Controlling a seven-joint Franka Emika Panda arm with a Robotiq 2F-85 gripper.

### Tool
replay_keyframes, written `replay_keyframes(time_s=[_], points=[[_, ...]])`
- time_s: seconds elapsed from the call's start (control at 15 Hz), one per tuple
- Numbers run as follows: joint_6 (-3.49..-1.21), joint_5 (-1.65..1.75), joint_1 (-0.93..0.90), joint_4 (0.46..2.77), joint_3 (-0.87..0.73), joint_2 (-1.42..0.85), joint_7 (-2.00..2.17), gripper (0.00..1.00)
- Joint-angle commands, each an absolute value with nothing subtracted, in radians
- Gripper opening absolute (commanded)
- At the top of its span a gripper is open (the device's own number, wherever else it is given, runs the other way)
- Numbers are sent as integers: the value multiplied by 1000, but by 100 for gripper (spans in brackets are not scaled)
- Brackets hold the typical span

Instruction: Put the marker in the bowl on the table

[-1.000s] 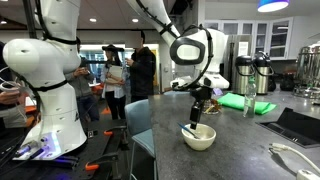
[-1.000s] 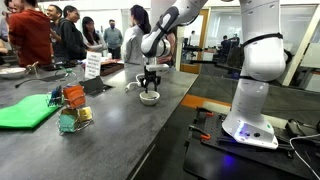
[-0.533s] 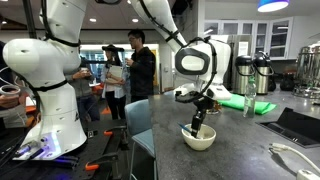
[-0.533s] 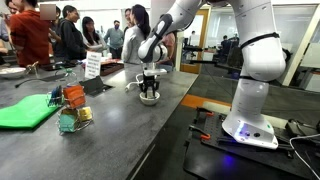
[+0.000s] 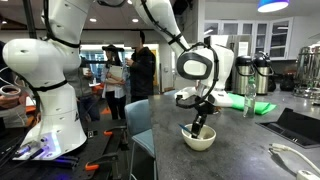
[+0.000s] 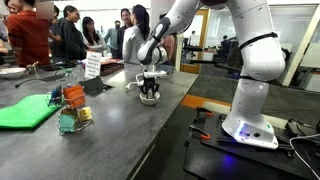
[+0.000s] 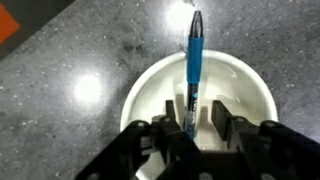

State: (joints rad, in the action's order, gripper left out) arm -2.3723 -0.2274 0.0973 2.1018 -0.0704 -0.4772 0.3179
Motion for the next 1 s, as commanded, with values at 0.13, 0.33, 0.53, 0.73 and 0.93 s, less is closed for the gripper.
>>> replay_keyframes(time_s=[0.13, 0.33, 0.53, 0.73, 0.93], points=[[-2278, -263, 111, 2059, -66, -489, 280, 17], [-2235, -263, 112, 2048, -68, -490, 279, 15], [-2217, -259, 111, 2045, -71, -482, 282, 2], [-2196, -257, 109, 2043, -72, -463, 285, 3], [-2239, -230, 82, 2077, -84, -419, 321, 3]])
